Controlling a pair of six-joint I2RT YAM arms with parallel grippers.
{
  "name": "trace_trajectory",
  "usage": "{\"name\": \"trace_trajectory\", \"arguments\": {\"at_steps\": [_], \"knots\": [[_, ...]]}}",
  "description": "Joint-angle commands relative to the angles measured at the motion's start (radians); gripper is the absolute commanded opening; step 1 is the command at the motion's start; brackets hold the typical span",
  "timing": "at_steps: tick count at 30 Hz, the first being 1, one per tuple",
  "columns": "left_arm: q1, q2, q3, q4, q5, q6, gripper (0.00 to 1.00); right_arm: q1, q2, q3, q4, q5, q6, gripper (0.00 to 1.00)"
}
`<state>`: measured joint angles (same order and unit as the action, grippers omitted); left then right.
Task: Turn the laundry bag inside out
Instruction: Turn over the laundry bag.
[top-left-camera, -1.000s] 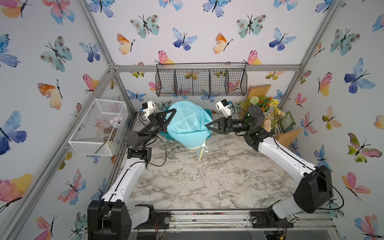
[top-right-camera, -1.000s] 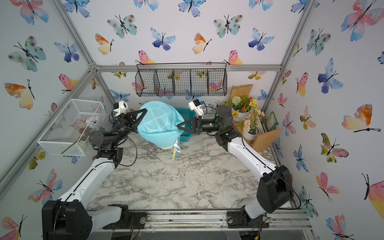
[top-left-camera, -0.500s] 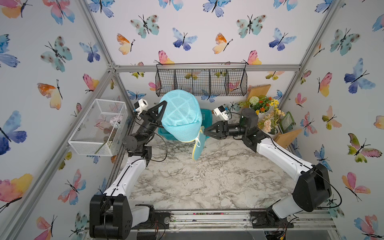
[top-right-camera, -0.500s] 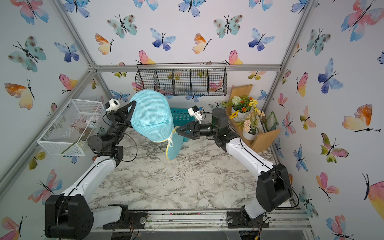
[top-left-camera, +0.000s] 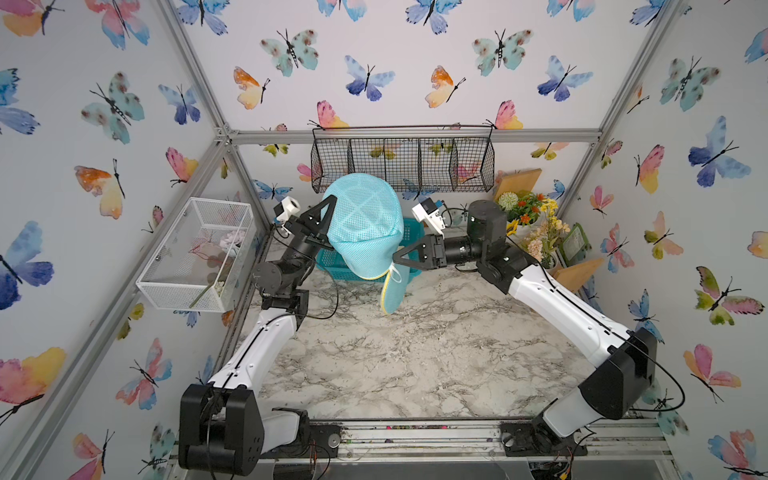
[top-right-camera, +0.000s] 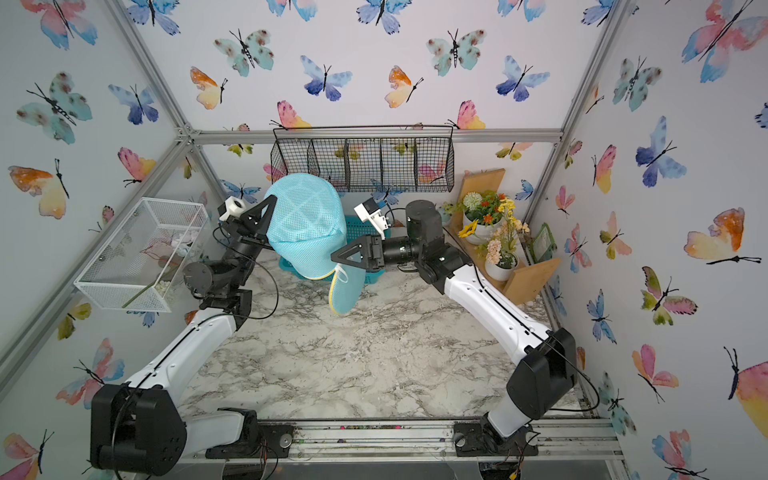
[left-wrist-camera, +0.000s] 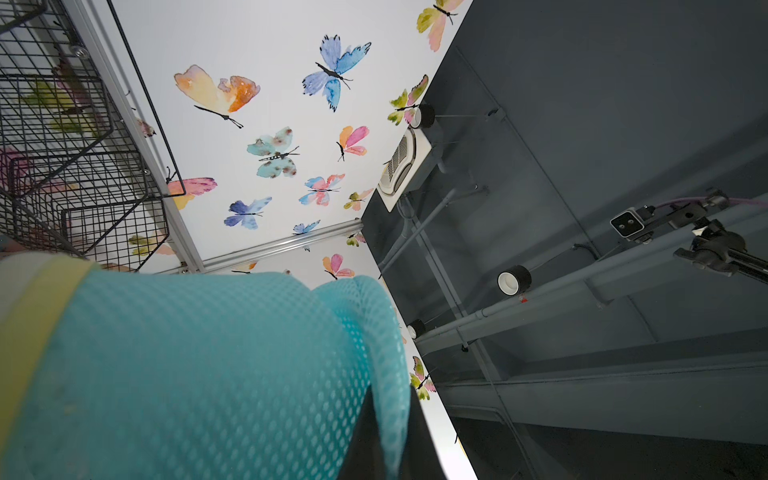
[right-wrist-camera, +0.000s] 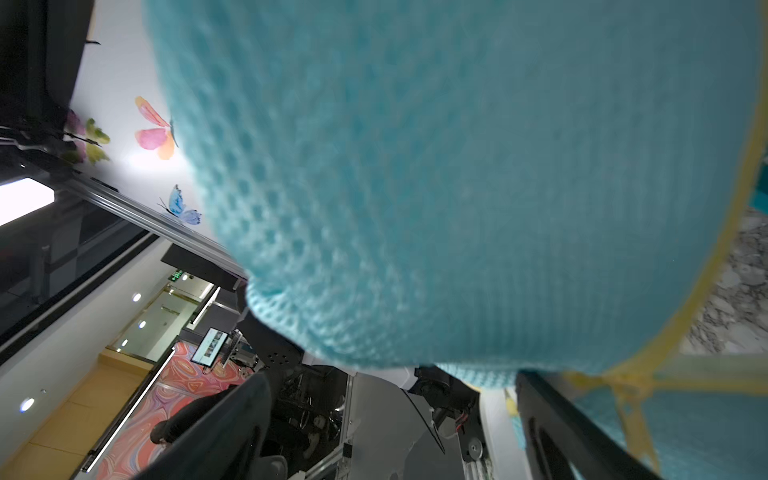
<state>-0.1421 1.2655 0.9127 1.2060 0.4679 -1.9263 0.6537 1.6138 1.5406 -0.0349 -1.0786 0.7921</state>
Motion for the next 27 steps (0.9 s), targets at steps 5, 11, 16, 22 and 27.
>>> {"name": "trace_trajectory", "arguments": {"at_steps": [5,11,16,22,27], "knots": [[-0.008,0.001,0.048,0.0,-0.031,0.014,0.0,0.017,0.039,0.025,-0.2,0.101,-0.141,0.98],[-0.046,0.007,0.037,0.009,-0.055,0.012,0.0,0.024,0.067,0.004,0.002,0.103,-0.048,0.98],[-0.066,0.0,0.013,0.014,-0.074,0.008,0.0,0.024,0.084,-0.013,0.214,0.068,0.042,0.86],[-0.067,-0.008,0.019,0.008,-0.096,0.0,0.0,0.024,0.084,-0.09,0.311,0.073,0.07,0.14],[-0.067,-0.009,0.031,0.008,-0.112,-0.029,0.0,0.017,0.12,-0.068,0.14,0.208,-0.059,0.03]]}}
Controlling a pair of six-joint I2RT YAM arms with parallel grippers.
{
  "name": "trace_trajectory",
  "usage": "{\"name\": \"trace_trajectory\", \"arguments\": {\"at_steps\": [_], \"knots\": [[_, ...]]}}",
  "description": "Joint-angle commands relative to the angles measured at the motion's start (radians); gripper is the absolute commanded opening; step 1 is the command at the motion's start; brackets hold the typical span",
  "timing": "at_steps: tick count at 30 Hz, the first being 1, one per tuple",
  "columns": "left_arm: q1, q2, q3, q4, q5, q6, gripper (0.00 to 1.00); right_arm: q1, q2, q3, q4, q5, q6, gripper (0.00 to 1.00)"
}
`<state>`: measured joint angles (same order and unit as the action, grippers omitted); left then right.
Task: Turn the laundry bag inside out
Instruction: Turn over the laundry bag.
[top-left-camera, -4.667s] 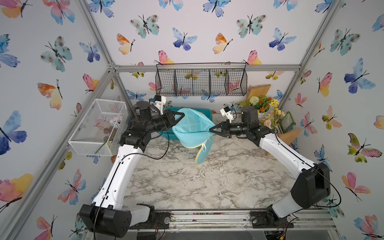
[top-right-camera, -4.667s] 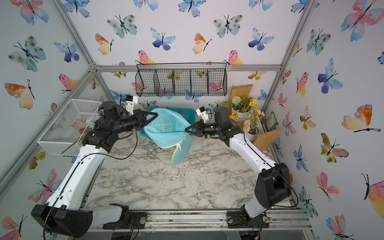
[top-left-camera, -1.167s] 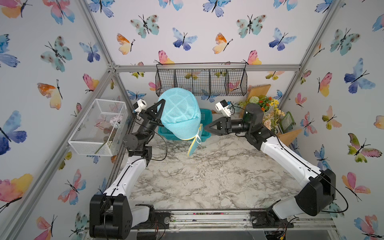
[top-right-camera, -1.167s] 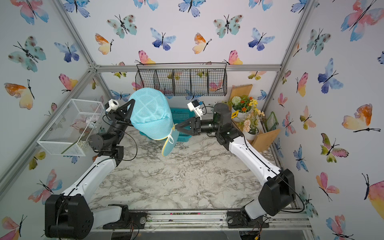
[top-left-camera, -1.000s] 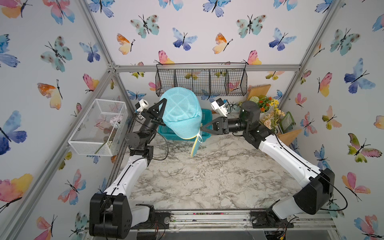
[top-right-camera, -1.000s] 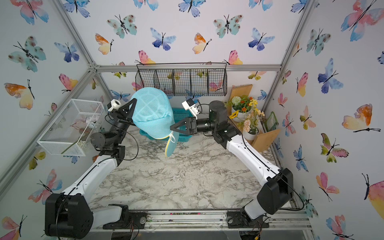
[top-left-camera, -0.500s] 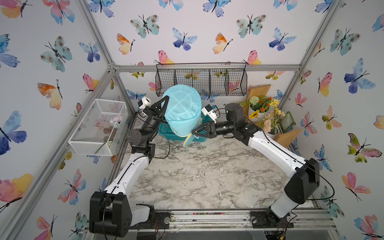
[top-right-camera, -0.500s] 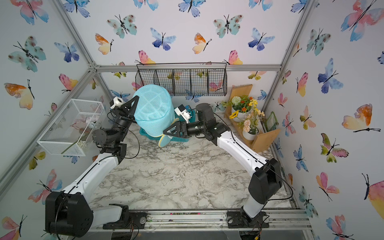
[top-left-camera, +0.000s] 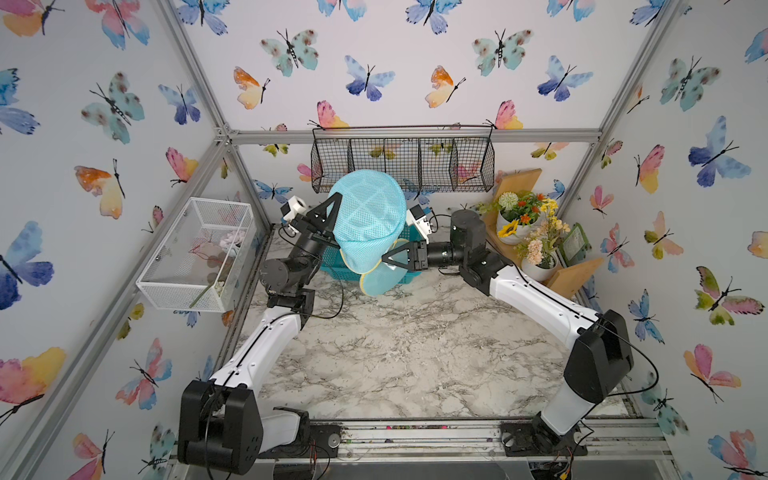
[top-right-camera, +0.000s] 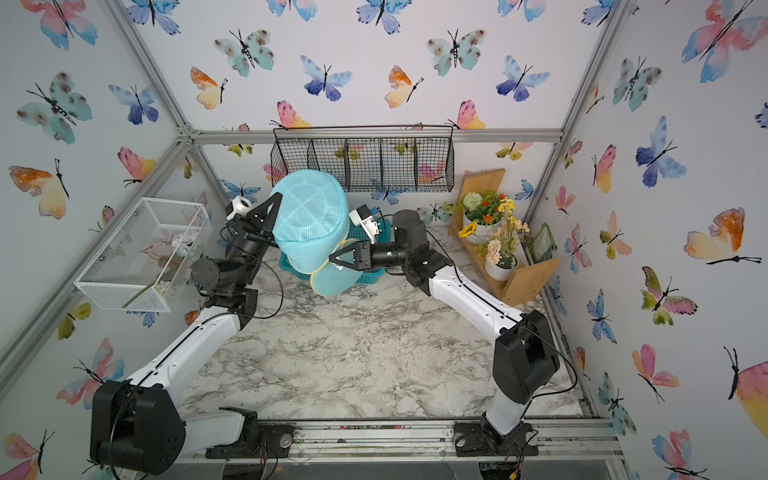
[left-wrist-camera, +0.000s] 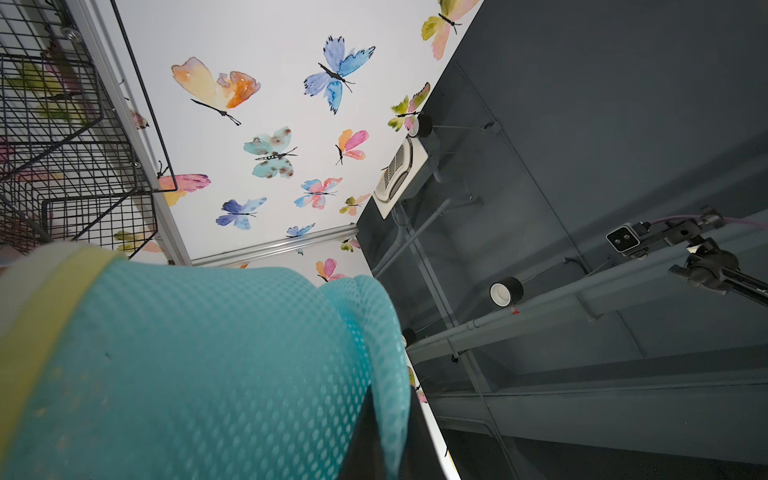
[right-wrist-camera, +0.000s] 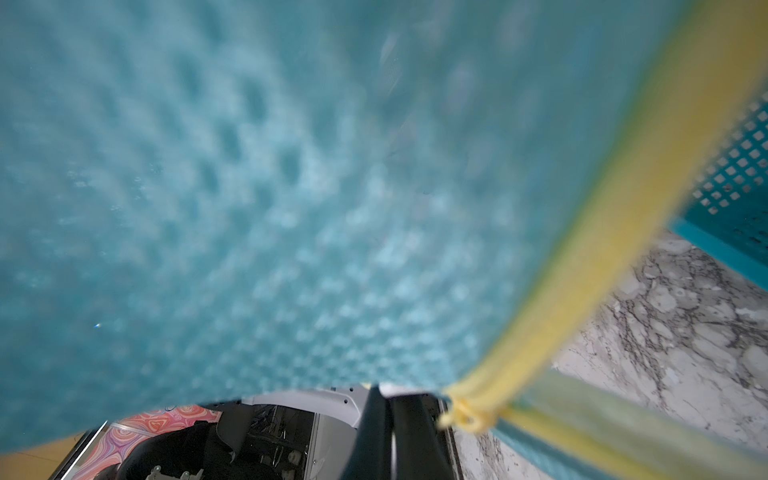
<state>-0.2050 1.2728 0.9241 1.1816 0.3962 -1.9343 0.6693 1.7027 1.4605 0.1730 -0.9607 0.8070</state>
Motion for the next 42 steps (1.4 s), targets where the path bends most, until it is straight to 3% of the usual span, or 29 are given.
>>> {"name": "trace_trajectory", "arguments": {"at_steps": [1,5,8,9,11,14,16,20,23,26,29,31,35,38,42], "knots": [[-0.004,-0.019,0.021,0.029,-0.043,-0.027,0.0,0.0,0.039,0.021,-0.098,0.123,-0.091,0.03],[-0.004,-0.042,0.023,-0.002,-0.06,-0.041,0.0,-0.008,0.064,0.054,-0.208,0.258,-0.163,0.03],[-0.004,-0.055,0.015,-0.018,-0.079,-0.054,0.0,-0.008,0.064,0.066,-0.255,0.265,-0.203,0.03],[-0.004,-0.058,0.012,-0.025,-0.082,-0.054,0.0,-0.008,0.052,0.059,-0.249,0.248,-0.207,0.07],[-0.004,-0.064,0.001,-0.042,-0.093,-0.061,0.0,-0.013,0.0,0.015,-0.187,0.177,-0.202,0.4],[-0.004,-0.078,-0.033,-0.078,-0.125,-0.077,0.0,-0.03,-0.113,-0.043,-0.15,0.082,-0.217,0.58],[-0.002,-0.09,-0.053,-0.118,-0.142,-0.085,0.0,-0.045,-0.19,-0.051,-0.224,0.096,-0.28,0.64],[0.001,-0.088,-0.05,-0.212,-0.104,-0.117,0.0,-0.045,-0.258,0.025,-0.513,0.303,-0.551,0.7],[0.0,-0.074,-0.038,-0.264,-0.059,-0.141,0.0,-0.045,-0.338,-0.082,-0.421,0.408,-0.717,0.74],[0.006,-0.051,-0.018,-0.275,-0.007,-0.183,0.0,-0.06,-0.363,-0.173,-0.303,0.412,-0.761,0.85],[0.007,-0.041,0.008,-0.318,0.039,-0.206,0.0,-0.14,-0.312,-0.179,-0.201,0.184,-0.636,0.85],[0.007,-0.041,0.027,-0.347,0.064,-0.209,0.0,-0.192,-0.289,-0.24,0.033,0.039,-0.414,0.85],[0.007,-0.042,0.046,-0.378,0.139,-0.229,0.0,-0.262,-0.166,-0.333,0.64,-0.181,0.173,0.83],[0.008,-0.049,0.055,-0.41,0.173,-0.232,0.0,-0.264,-0.082,-0.328,0.857,-0.251,0.385,0.83],[0.009,-0.05,0.069,-0.451,0.217,-0.23,0.0,-0.263,0.008,-0.31,1.176,-0.251,0.652,0.84]]}}
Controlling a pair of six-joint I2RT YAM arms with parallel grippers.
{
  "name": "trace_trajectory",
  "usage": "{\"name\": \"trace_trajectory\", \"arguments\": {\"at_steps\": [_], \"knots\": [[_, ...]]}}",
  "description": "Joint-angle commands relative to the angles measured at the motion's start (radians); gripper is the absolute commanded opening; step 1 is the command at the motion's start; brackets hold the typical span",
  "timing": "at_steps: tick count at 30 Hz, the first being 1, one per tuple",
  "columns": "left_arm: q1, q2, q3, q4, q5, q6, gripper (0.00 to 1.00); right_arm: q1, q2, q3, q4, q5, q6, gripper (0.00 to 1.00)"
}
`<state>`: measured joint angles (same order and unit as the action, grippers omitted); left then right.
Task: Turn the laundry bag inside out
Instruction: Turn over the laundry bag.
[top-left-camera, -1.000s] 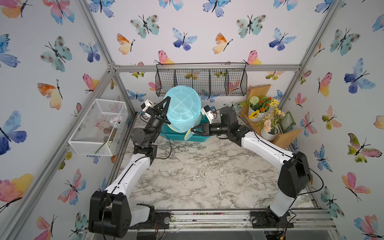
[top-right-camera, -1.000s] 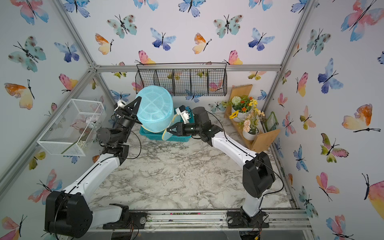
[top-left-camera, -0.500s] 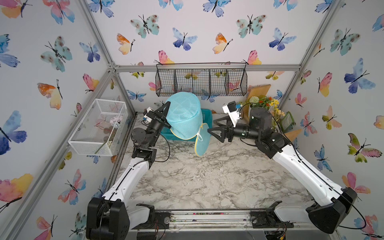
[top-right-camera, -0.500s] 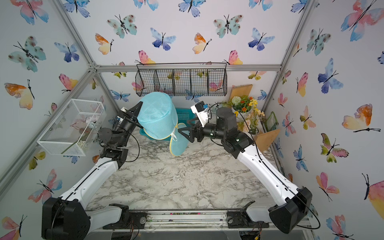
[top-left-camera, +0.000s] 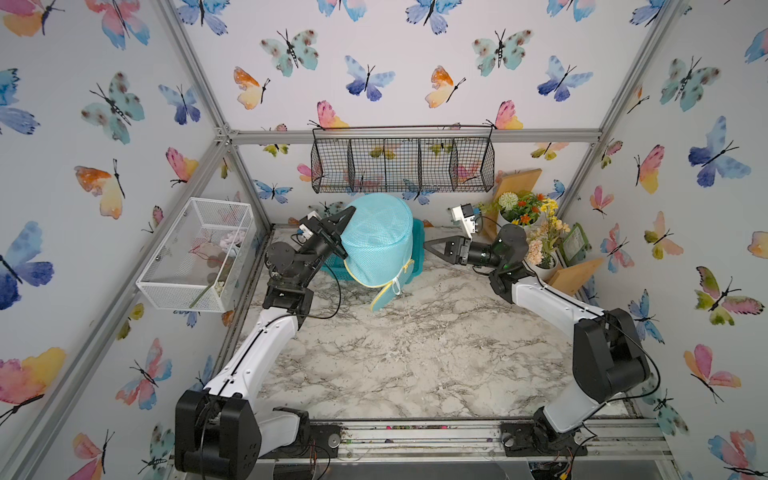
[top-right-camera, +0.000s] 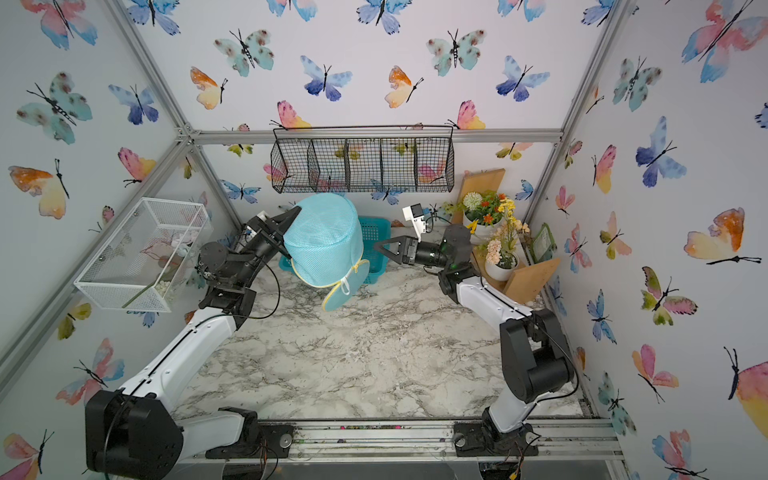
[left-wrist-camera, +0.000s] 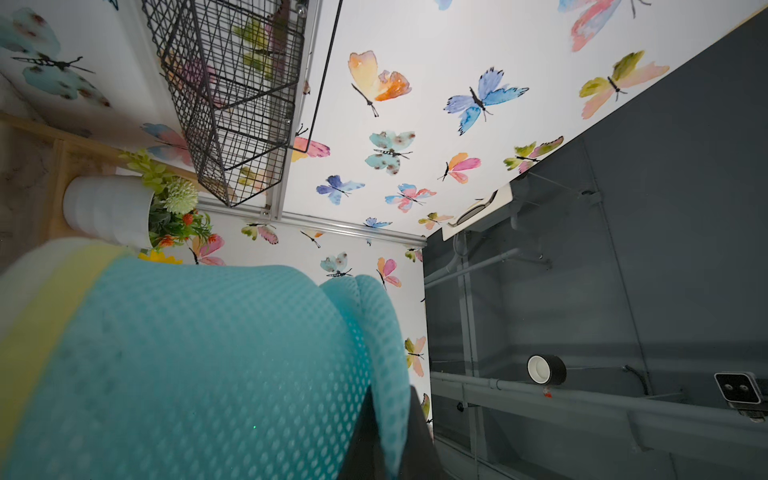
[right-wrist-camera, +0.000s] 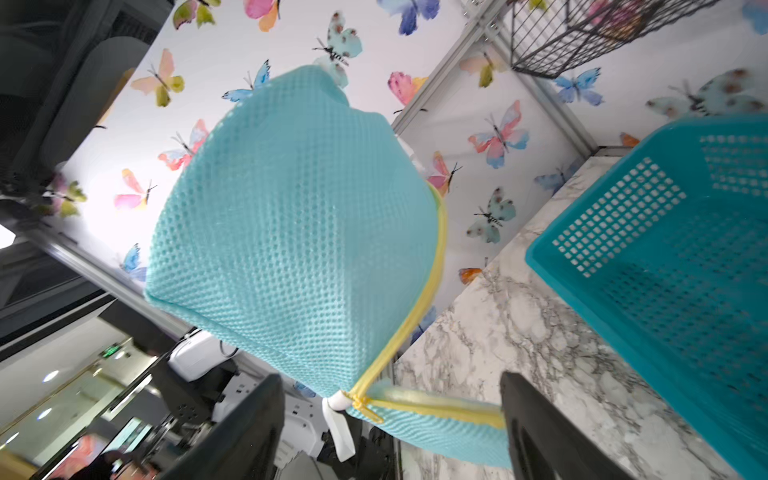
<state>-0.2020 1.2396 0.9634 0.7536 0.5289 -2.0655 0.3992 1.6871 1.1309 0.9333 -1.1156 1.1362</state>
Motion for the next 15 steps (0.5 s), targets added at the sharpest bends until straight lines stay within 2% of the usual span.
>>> {"name": "trace_trajectory", "arguments": {"at_steps": [1,4,7,9,11,13,15], "knots": [[0.006,-0.019,0.029,-0.03,0.09,-0.098,0.0,0.01,0.047,0.036,0.467,-0.099,0.375,0.84],[0.006,-0.019,0.033,-0.052,0.098,-0.097,0.0,0.033,0.065,0.054,0.458,-0.117,0.379,0.84],[0.006,-0.01,0.043,-0.056,0.099,-0.097,0.0,0.061,0.051,0.057,0.313,-0.165,0.276,0.84],[0.005,-0.003,0.057,-0.054,0.105,-0.1,0.0,0.062,0.029,0.02,0.239,-0.153,0.209,0.84],[0.006,-0.001,0.067,-0.056,0.106,-0.102,0.0,0.061,0.007,-0.002,0.13,-0.14,0.116,0.84],[0.004,-0.001,0.074,-0.06,0.103,-0.106,0.0,0.061,-0.023,-0.006,-0.077,-0.094,-0.059,0.84],[0.005,-0.006,0.079,-0.069,0.099,-0.107,0.0,0.061,-0.039,-0.006,-0.204,-0.053,-0.16,0.84]]}}
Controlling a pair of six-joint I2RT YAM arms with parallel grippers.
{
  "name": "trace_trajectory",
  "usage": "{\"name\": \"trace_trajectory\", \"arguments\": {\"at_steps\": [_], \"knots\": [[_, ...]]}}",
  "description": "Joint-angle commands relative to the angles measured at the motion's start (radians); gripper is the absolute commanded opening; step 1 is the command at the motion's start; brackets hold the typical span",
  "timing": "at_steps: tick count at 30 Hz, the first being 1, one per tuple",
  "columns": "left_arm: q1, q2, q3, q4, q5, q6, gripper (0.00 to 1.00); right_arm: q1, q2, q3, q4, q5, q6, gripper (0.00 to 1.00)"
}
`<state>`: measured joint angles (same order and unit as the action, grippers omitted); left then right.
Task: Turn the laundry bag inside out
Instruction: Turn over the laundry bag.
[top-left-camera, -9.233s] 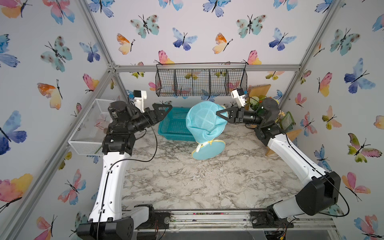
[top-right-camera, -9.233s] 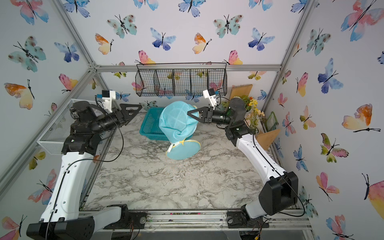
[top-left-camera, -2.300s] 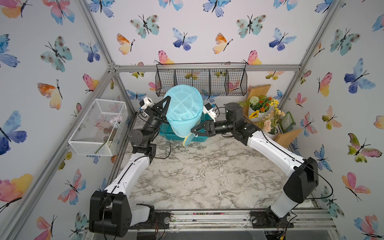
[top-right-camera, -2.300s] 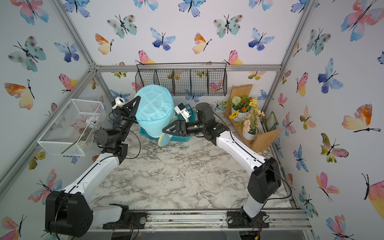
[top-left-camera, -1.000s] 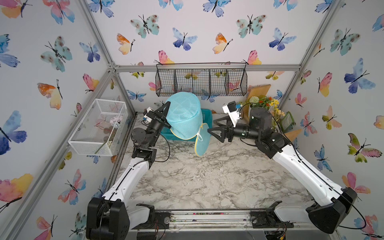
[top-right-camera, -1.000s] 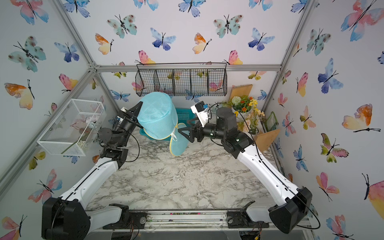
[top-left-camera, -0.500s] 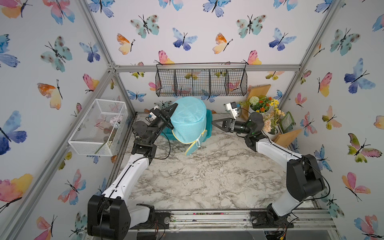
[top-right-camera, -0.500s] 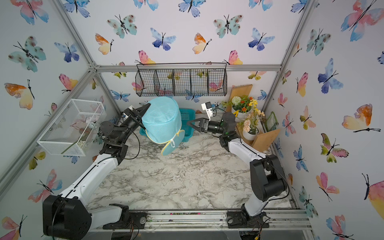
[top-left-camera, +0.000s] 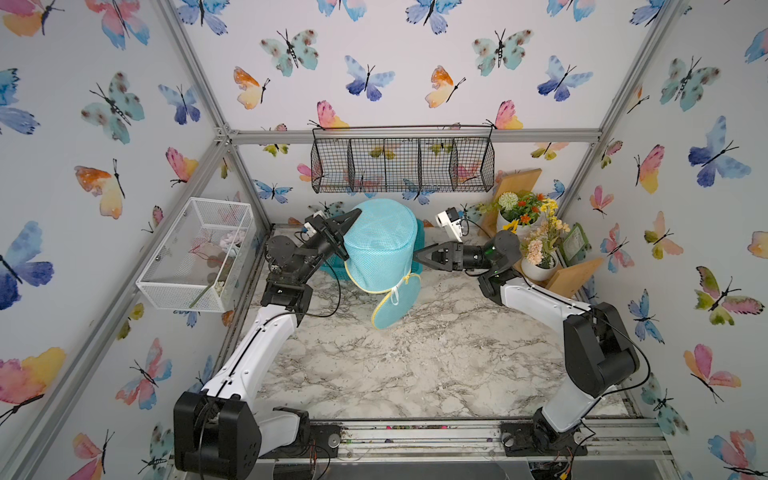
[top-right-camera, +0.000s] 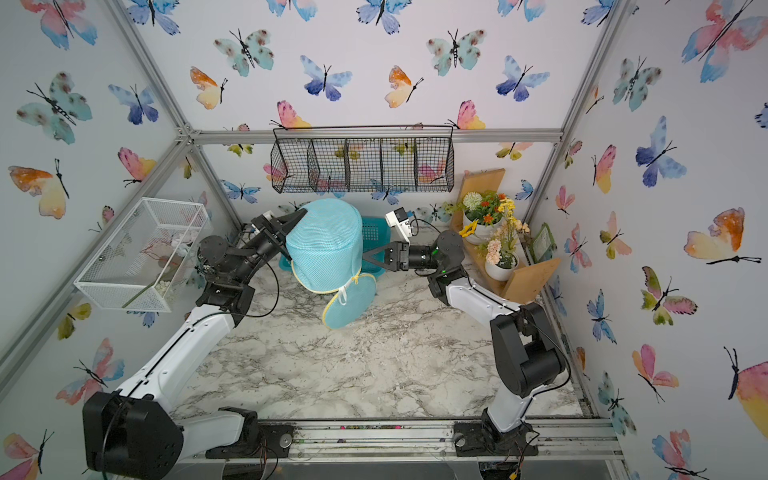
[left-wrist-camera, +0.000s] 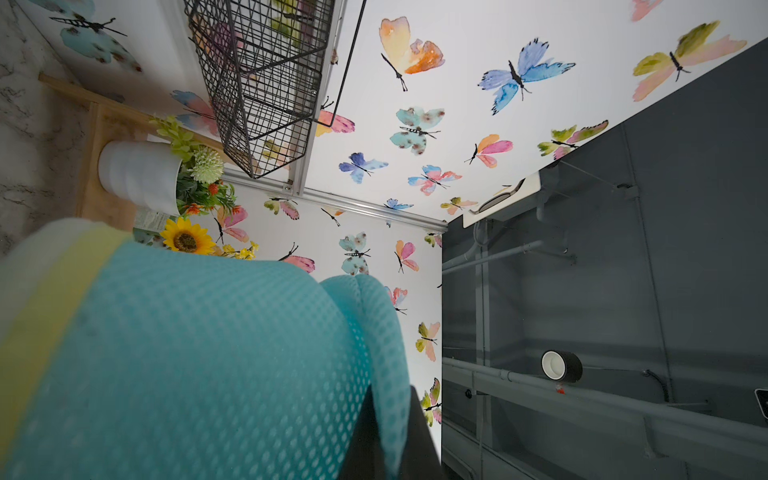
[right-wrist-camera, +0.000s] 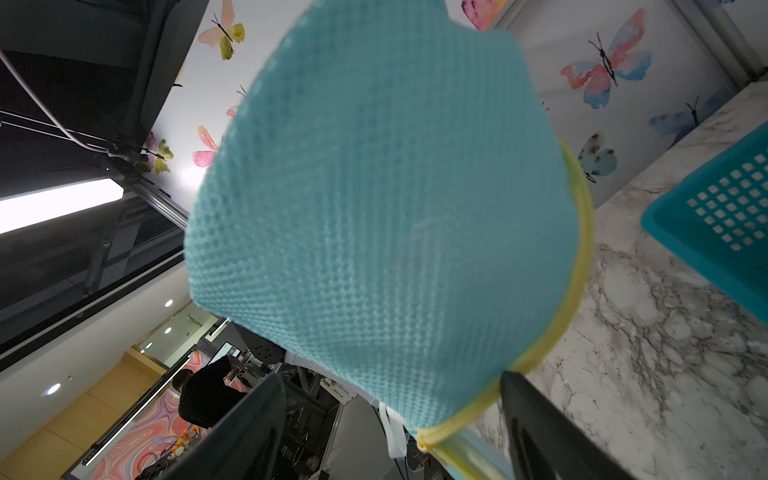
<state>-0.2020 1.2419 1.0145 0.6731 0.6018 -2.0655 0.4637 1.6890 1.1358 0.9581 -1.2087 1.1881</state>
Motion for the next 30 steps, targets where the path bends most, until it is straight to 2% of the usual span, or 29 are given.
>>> {"name": "trace_trajectory", "arguments": {"at_steps": [1,2,5,9,11,13,15,17,21,24,26,28,29,30], "knots": [[0.006,-0.011,0.031,0.001,0.025,-0.106,0.0,-0.003,-0.042,-0.014,-0.236,0.046,-0.215,0.84],[0.006,-0.013,0.033,-0.006,0.024,-0.102,0.0,-0.003,-0.038,-0.02,-0.209,0.045,-0.191,0.84],[0.005,-0.019,0.025,-0.01,0.026,-0.099,0.0,0.002,0.0,-0.059,0.123,0.034,0.065,0.83],[0.005,-0.021,-0.003,-0.003,0.024,-0.102,0.0,0.027,0.09,-0.024,0.548,0.042,0.391,0.82],[0.006,-0.021,-0.009,-0.004,0.02,-0.103,0.0,0.048,0.121,0.012,0.641,0.034,0.478,0.8],[0.006,-0.017,-0.018,0.0,0.016,-0.102,0.0,0.073,0.13,0.038,0.649,0.014,0.502,0.79],[0.006,-0.012,-0.031,0.011,0.015,-0.107,0.0,0.088,0.126,0.045,0.648,0.002,0.518,0.75],[0.006,-0.009,-0.049,0.025,0.008,-0.108,0.0,0.092,0.114,0.035,0.669,0.004,0.546,0.64],[0.022,0.006,-0.085,0.044,-0.005,-0.104,0.0,0.092,0.066,-0.008,0.684,0.016,0.579,0.29],[0.054,0.036,-0.093,0.051,0.024,-0.078,0.0,0.092,0.005,-0.038,0.573,0.031,0.512,0.05],[0.077,0.063,-0.082,0.059,0.061,-0.041,0.03,0.09,-0.046,-0.039,0.374,0.045,0.383,0.03],[0.102,0.094,-0.042,0.033,0.125,0.042,0.42,0.09,-0.096,-0.019,0.137,0.08,0.236,0.03],[0.115,0.103,-0.018,0.006,0.157,0.086,0.74,0.09,-0.109,0.0,0.036,0.09,0.181,0.03],[0.13,0.106,0.015,-0.039,0.195,0.158,0.99,0.09,-0.117,0.03,-0.08,0.096,0.125,0.03]]}}
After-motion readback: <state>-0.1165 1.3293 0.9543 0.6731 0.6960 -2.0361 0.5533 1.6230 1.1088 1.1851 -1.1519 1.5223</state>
